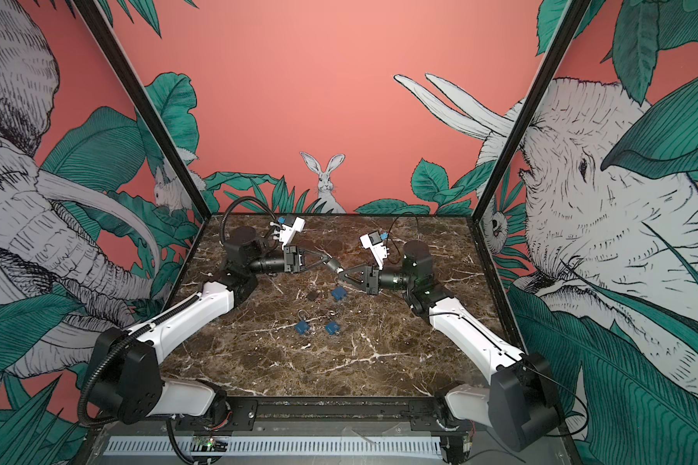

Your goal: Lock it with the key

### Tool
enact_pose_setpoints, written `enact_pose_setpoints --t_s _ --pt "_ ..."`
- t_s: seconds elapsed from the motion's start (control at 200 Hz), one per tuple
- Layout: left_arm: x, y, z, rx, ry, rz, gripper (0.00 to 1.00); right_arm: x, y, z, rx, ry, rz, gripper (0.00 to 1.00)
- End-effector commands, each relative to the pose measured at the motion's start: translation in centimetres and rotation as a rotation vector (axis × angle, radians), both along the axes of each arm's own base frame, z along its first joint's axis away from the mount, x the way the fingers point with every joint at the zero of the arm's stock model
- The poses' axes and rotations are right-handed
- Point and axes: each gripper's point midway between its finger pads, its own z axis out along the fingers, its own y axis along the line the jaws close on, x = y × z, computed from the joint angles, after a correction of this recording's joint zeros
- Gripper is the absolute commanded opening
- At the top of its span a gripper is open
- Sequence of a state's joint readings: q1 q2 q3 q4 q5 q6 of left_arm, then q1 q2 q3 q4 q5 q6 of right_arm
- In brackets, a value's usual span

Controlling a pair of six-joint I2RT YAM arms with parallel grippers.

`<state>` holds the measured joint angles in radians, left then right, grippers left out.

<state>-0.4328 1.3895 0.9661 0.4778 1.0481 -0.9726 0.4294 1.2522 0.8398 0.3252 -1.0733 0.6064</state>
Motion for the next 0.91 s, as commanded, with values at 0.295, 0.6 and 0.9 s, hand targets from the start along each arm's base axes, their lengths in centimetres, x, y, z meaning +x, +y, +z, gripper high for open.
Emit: enact_pose_setpoints --t_s 0.295,0.6,0.9 --pt "5.1 5.4 5.9 -0.12 -0.154 0.274 0.0 -1.7 -1.2 -4.5 -0.077 0.19 0.017 0.0" --pt "5.6 6.8 6.6 -0.133 -0.164 0.297 0.0 -1.9 -1.3 -4.8 -0.076 0.2 0.016 0.0" --pt "5.7 7.1 6.5 -0.144 -0.154 0.298 0.0 -2.0 -1.4 -4.9 -0.074 0.205 0.008 0.0"
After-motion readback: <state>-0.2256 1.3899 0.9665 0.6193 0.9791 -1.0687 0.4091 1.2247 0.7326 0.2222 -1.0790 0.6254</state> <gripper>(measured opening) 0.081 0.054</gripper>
